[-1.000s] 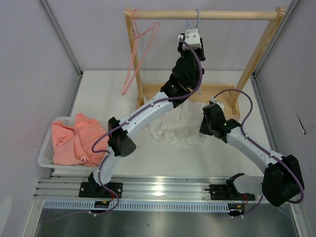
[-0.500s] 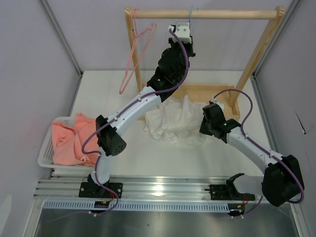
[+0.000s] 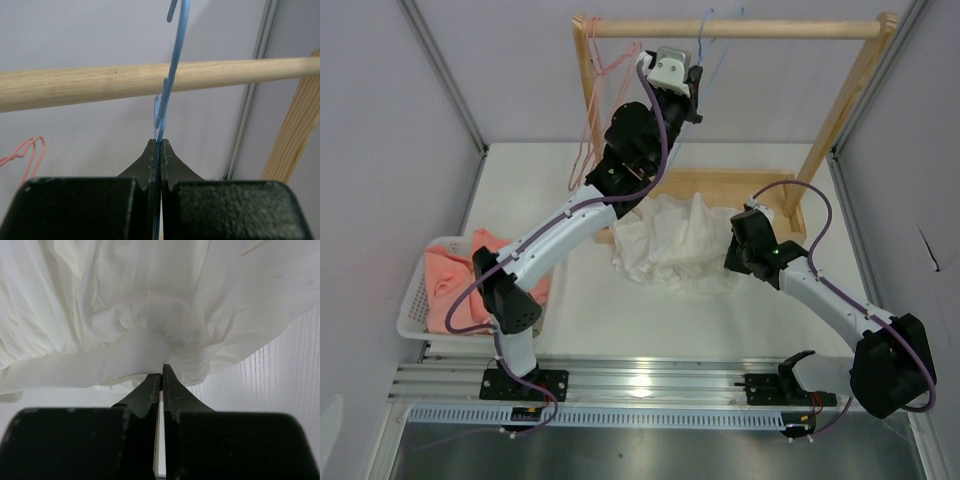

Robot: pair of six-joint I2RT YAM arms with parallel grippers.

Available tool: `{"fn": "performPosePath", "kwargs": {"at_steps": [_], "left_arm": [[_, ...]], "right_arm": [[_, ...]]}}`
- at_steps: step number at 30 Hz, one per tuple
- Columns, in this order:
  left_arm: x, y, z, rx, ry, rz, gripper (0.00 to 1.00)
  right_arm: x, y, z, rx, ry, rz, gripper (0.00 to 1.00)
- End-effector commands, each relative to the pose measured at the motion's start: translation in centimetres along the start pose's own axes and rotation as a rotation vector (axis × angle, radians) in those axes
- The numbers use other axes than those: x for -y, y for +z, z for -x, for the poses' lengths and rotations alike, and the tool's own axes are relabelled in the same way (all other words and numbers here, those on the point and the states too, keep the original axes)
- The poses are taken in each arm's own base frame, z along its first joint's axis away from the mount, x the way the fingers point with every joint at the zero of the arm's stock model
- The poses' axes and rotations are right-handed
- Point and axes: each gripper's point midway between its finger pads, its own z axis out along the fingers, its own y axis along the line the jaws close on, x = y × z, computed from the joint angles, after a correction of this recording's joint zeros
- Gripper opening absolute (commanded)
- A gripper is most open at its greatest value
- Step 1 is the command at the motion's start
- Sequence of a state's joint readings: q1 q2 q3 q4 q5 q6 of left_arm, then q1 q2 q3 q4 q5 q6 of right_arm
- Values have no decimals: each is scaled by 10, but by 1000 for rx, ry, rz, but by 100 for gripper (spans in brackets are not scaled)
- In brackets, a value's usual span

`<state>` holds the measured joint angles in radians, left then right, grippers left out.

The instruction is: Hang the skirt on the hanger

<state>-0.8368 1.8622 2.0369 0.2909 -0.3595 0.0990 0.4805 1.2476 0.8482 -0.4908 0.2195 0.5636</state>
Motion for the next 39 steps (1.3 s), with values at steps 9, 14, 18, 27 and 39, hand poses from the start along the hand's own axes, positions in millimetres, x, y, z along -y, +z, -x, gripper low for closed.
{"fn": "performPosePath", "kwargs": {"at_steps": [9, 14, 18, 27, 39], "left_arm": [[-22, -108, 20, -85, -48, -113, 0], [-21, -174, -19, -215, -102, -202, 0], [-16, -225, -45, -299, -130, -275, 0], [-1, -321, -81, -438, -194, -445, 0], [34, -374, -135, -615, -208, -605, 0]], "right_arm": [[-3, -3, 14, 29, -7, 12, 0], [-2, -4, 14, 26, -13, 9, 0], [0, -4, 15, 19, -21, 2, 0], [6, 2, 16, -7, -21, -9, 0], [-6, -5, 33, -4, -11, 23, 0]]}}
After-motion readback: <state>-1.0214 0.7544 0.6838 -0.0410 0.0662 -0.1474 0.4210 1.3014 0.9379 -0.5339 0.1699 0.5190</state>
